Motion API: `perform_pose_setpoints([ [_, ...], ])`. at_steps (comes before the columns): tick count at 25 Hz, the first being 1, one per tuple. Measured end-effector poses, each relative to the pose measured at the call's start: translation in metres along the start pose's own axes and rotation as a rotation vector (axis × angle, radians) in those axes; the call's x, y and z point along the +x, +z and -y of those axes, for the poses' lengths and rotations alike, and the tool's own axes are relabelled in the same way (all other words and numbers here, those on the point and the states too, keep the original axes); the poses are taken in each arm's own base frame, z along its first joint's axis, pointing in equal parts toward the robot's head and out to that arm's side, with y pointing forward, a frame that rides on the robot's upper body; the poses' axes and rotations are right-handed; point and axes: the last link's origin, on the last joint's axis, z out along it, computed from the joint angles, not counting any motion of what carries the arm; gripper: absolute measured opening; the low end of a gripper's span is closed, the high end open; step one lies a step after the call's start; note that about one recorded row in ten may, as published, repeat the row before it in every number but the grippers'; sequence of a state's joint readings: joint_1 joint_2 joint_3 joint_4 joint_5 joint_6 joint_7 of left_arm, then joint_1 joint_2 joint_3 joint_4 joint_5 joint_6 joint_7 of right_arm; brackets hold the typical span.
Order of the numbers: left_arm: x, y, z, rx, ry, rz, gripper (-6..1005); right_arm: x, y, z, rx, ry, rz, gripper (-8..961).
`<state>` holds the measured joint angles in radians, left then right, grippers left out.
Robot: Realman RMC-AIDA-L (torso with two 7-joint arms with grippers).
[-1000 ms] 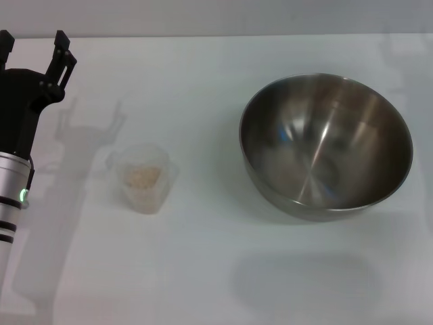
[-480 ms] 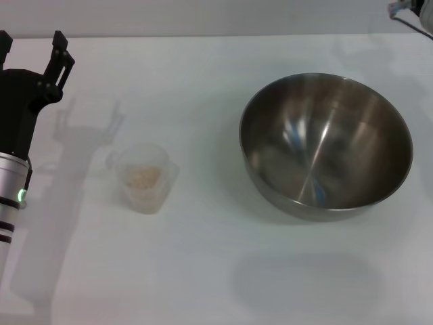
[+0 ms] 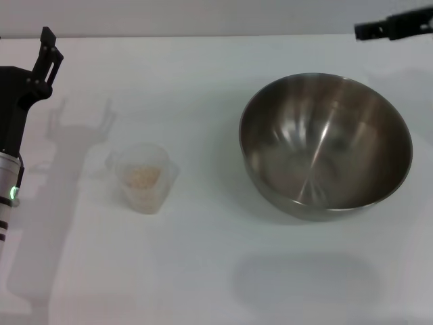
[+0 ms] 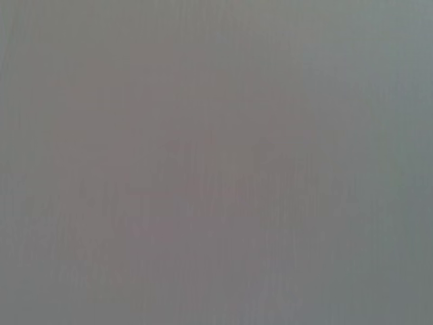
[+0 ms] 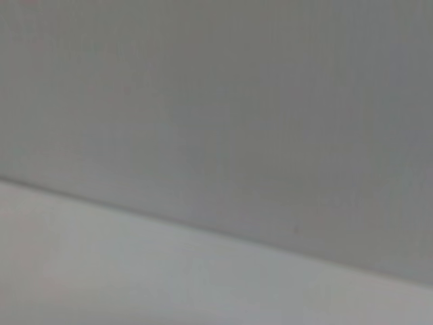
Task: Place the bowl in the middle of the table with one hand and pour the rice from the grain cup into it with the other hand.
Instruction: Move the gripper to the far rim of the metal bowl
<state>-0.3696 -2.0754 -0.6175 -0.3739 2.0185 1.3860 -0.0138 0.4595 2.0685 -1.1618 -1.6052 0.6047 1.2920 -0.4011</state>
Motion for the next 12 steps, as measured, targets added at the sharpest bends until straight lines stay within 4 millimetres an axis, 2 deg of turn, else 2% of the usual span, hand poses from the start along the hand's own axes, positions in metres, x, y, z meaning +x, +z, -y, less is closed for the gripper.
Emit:
perform_pose_setpoints([
  [4, 0.0, 0.0, 0.0, 0.0, 0.001, 0.0, 869, 0.005, -0.007, 0.008, -0.031, 0.032, -0.132, 757],
  [6, 0.0, 0.0, 0.001, 0.0, 0.003, 0.001, 869, 0.013, -0.001, 0.015, -0.007, 0.038, -0.214, 757],
  [12, -0.001, 0.003, 0.001, -0.005, 0.01, 0.005, 869, 0.027, 0.012, 0.02, -0.01, 0.047, -0.302, 757],
])
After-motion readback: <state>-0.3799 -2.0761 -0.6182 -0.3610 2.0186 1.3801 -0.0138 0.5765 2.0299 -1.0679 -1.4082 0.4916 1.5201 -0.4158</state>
